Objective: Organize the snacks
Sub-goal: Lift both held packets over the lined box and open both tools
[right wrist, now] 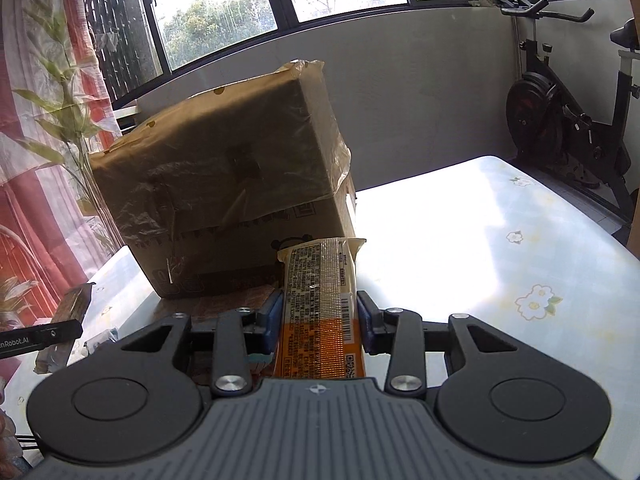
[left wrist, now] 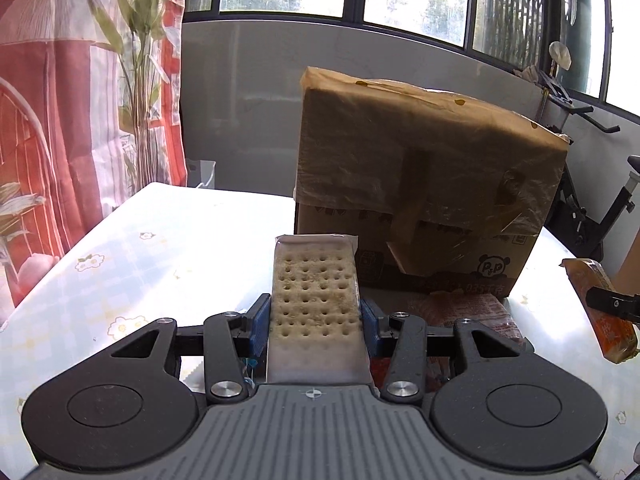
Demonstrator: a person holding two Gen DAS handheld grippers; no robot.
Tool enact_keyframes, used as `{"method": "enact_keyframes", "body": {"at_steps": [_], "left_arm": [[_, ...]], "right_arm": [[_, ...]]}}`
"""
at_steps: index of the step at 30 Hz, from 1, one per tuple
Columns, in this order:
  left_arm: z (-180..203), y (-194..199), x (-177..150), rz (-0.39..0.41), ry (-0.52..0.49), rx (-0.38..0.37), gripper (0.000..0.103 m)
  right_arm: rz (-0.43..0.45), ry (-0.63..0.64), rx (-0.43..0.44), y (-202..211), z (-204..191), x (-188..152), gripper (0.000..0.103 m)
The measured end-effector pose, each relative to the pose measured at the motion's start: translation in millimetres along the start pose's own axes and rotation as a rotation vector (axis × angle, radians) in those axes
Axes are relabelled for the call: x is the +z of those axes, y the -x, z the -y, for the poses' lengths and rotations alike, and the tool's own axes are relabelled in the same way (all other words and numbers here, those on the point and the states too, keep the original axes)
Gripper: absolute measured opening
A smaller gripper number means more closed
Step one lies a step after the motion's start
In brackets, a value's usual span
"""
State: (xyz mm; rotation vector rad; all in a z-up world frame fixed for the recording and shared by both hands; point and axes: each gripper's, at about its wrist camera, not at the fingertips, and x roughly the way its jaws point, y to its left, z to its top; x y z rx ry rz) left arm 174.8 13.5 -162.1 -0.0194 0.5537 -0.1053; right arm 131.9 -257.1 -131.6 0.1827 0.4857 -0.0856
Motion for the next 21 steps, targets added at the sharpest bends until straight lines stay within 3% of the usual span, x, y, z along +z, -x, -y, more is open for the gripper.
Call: {"method": "enact_keyframes", "body": {"at_steps": [8, 11, 15, 18, 21], "left_arm": [[11.5, 2.1, 80.9, 0.186, -0.059, -0.068, 0.049], [19.1, -12.5, 109.6, 0.217, -0.061, -0.101, 0.049], [34.3, -38.1, 144.0, 0.242, -0.071, -0.133, 0.049], [46.9, -64.4, 168.4, 0.246, -0.114, -0.126, 0.049], [54.0, -86.8, 185.6, 0.236, -0.134, -0.118, 0.049]], "right_arm": [[0.174, 0.039, 0.069, 3.5, -13.0, 74.5, 0.039], [0.214, 0.062, 0.123, -6.3, -21.8, 108.6, 0.039], [0.219, 0.111, 0.181, -39.9, -41.0, 147.3, 0.039], [0.226, 0.179, 0.164, -67.9, -57.3, 165.7, 0.039], [0.155, 0.17, 0.176, -106.5, -66.9, 180.8, 0.039]]}}
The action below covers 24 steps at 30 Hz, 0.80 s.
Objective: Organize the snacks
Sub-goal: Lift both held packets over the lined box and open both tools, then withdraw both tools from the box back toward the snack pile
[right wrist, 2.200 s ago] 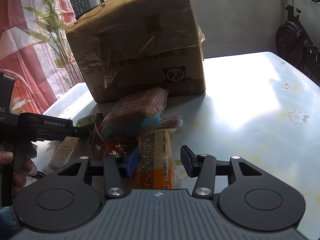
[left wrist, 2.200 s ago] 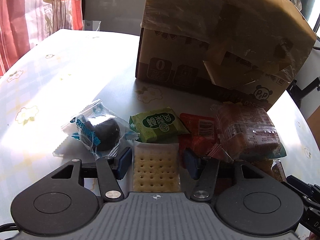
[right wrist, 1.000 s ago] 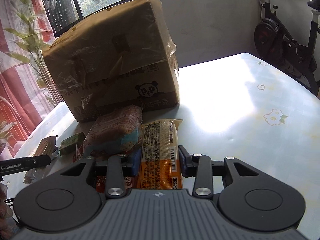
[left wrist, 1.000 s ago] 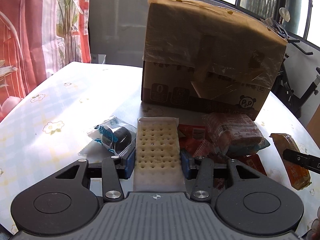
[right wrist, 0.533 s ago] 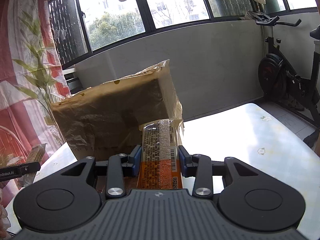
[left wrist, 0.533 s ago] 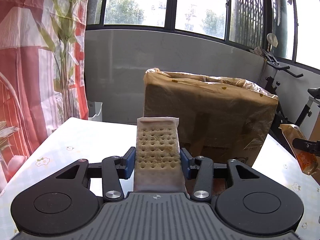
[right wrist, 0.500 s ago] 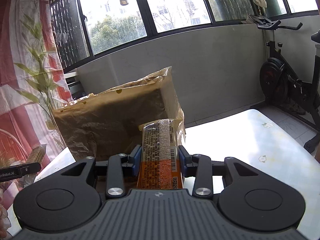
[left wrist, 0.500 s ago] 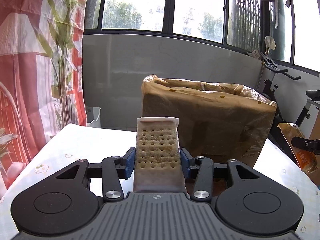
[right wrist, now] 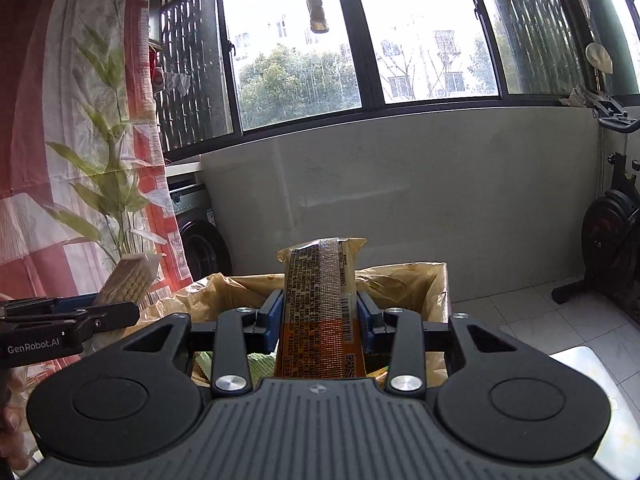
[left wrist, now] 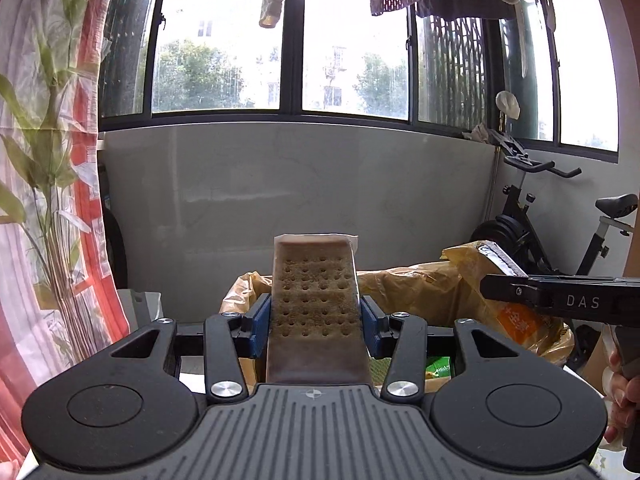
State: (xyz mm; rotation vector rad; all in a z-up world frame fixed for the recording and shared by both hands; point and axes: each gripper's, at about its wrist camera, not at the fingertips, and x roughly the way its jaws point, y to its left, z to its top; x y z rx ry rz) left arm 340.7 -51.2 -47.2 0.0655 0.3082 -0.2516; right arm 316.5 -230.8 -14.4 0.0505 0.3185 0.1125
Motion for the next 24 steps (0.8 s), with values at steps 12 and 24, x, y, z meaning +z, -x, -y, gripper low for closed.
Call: {"method": "enact_keyframes", "body": {"at_steps": [12, 24], "left_arm": [[-25.1, -52.1, -7.7, -0.075, 0.019, 0.051, 0.066], [-64.9, 31.0, -33.9, -0.116, 0.111, -0.043, 0.065]], "right_arm": [[-0.107, -0.089, -0.028, -47.6, 4.3, -5.3, 0.065], [-0.003, -0.081, 0.024, 37.4, -16.3, -30.7, 0.064]]}}
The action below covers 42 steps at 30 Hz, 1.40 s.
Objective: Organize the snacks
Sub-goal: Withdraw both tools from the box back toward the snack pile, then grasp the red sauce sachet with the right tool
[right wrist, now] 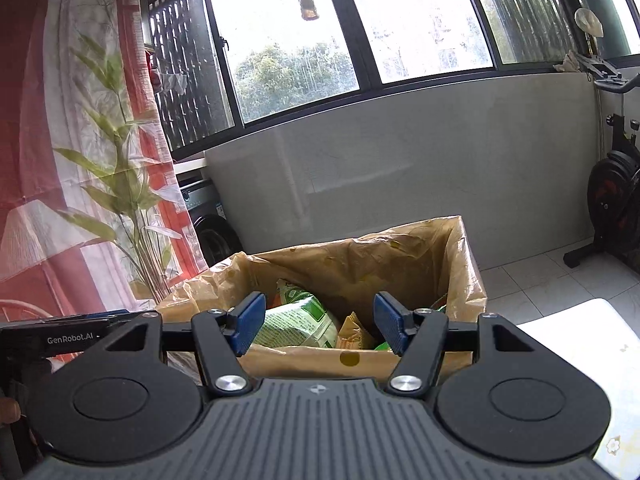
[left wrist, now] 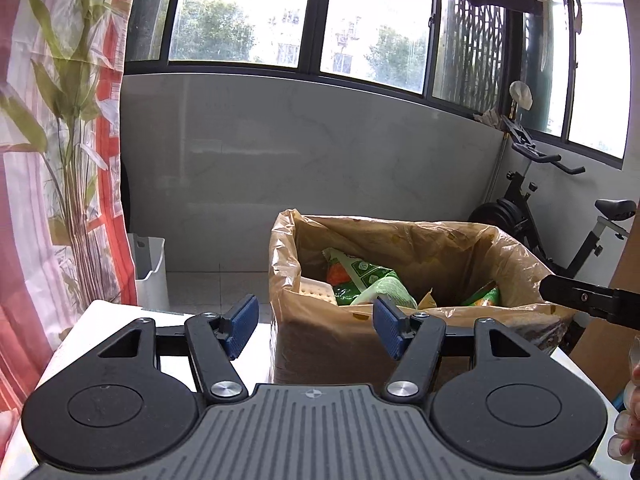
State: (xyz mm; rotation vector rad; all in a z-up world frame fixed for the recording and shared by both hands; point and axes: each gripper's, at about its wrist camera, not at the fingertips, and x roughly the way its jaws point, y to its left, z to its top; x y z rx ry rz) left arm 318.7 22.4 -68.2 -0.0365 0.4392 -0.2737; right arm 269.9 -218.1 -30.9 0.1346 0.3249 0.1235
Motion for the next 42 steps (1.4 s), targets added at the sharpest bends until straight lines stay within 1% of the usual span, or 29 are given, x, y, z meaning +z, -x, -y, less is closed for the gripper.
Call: {"method": "enact_keyframes", "body": {"at_steps": [3, 5, 9, 11, 16, 18, 22, 23, 24, 25, 30, 32, 34, 35, 39, 42], "left_arm": [[-10.8, 22.1, -16.2, -0.009, 0.002, -0.018, 0.065], [-17.1, 32.9, -27.9, -0.019, 0.002, -0.023, 0.065], [-23.5, 45.3, -59.0, -0.067, -0.003, -0.02, 0.065], [-26.1, 47.4, -74.5, -0.1, 0.004, -0.016, 0.065], [-24.3, 46.6, -109.4, -0.166, 0.045, -0.014, 0.063], [-20.5, 45.6, -119.7, -0.183, 0.059, -0.019, 0.059], [-8.9, 42.7, -139.4, -0.215, 0.086, -0.042, 0.058], [-4.8, 43.5, -144.8, -0.223, 0.09, -0.048, 0.058], [-3.1, 43.3, -147.7, -0.229, 0.092, -0.053, 0.058], [2.5, 45.3, -153.4, -0.236, 0.094, -0.057, 0.058], [9.8, 48.8, -170.4, -0.27, 0.116, -0.058, 0.058], [12.1, 49.7, -177.2, -0.284, 0.124, -0.05, 0.058], [13.1, 49.8, -179.9, -0.293, 0.124, -0.044, 0.058], [13.7, 49.7, -181.1, -0.296, 0.122, -0.043, 0.058], [19.0, 49.0, -185.2, -0.308, 0.121, -0.054, 0.058], [26.2, 43.8, -191.1, -0.339, 0.138, -0.073, 0.058]], "right_arm": [[0.008, -0.001, 0.013, 22.2, -3.6, -18.4, 0.063], [0.004, -0.003, 0.006, 32.5, -4.4, -31.0, 0.062], [-0.038, -0.012, -0.026, 48.4, -4.2, -64.2, 0.062], [-0.082, -0.02, -0.036, 52.4, -2.6, -84.3, 0.062], [-0.252, 0.008, -0.083, 51.8, -1.6, -138.7, 0.062], [-0.312, -0.002, -0.093, 50.0, 0.1, -154.9, 0.062], [-0.418, -0.016, -0.099, 42.6, -0.5, -183.4, 0.062], [-0.431, -0.009, -0.099, 40.6, -2.0, -186.6, 0.062], [-0.443, 0.007, -0.103, 38.0, -4.8, -190.2, 0.065], [-0.432, 0.04, -0.104, 40.1, -8.3, -194.9, 0.069], [-0.443, 0.204, -0.104, 38.8, -25.7, -206.6, 0.07], [-0.437, 0.232, -0.105, 41.6, -27.6, -208.8, 0.059], [-0.436, 0.209, -0.085, 44.2, -24.5, -205.9, 0.025], [-0.441, 0.194, -0.074, 45.2, -22.8, -204.6, 0.021], [-0.421, 0.106, -0.056, 54.4, -11.6, -195.0, 0.018], [-0.397, 0.047, -0.054, 60.1, -3.4, -188.5, 0.017]]}}
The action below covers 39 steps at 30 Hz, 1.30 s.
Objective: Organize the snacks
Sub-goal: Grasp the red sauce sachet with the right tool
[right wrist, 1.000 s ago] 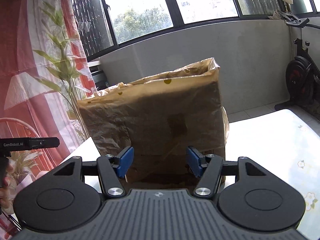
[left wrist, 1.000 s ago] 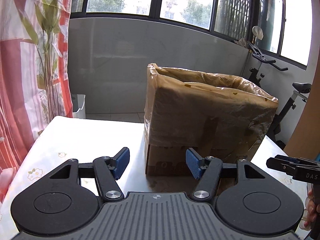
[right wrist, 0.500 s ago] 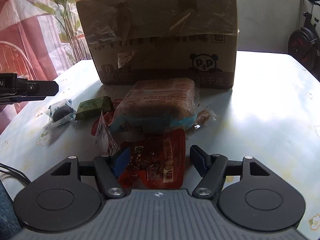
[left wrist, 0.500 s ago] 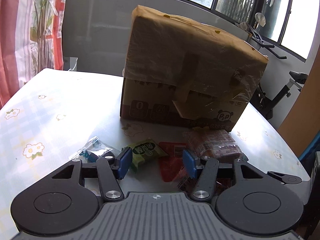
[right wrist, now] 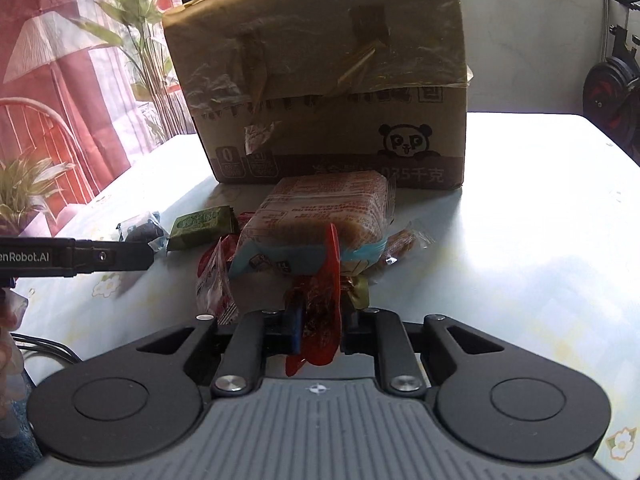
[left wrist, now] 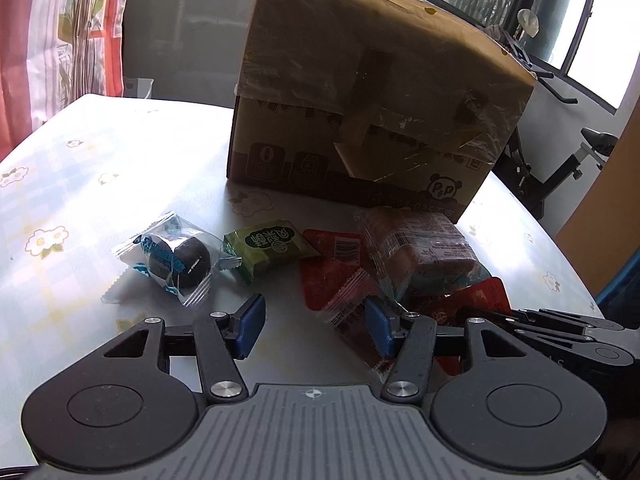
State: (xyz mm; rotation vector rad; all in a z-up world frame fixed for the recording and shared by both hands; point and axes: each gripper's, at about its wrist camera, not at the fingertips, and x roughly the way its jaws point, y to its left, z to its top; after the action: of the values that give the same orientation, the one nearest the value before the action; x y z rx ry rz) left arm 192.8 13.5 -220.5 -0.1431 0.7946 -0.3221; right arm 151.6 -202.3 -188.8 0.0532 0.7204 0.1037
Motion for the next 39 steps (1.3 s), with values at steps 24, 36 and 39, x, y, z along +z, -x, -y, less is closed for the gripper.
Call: {"method": "enact_keyframes", "body": {"at_steps": [24, 36, 39], "left_arm": [[41.7, -34.6, -18.6, -0.072, -0.021, 0.076, 0.06], [19.4, -15.1, -17.9, -0.206, 0.209, -0.044, 0.051], [23.7, -22.9, -18.1, -0.191, 0.188, -0.057, 0.045]], "right_arm": [[0.047, -0.088, 0.05, 5.6, 22.9, -4.5, 0.0], [0.052, -0.109, 0.054, 6.9, 25.0, -6.0, 0.0], [0.042, -0.112, 0.059, 3.8, 24.6, -6.4, 0.0]]}}
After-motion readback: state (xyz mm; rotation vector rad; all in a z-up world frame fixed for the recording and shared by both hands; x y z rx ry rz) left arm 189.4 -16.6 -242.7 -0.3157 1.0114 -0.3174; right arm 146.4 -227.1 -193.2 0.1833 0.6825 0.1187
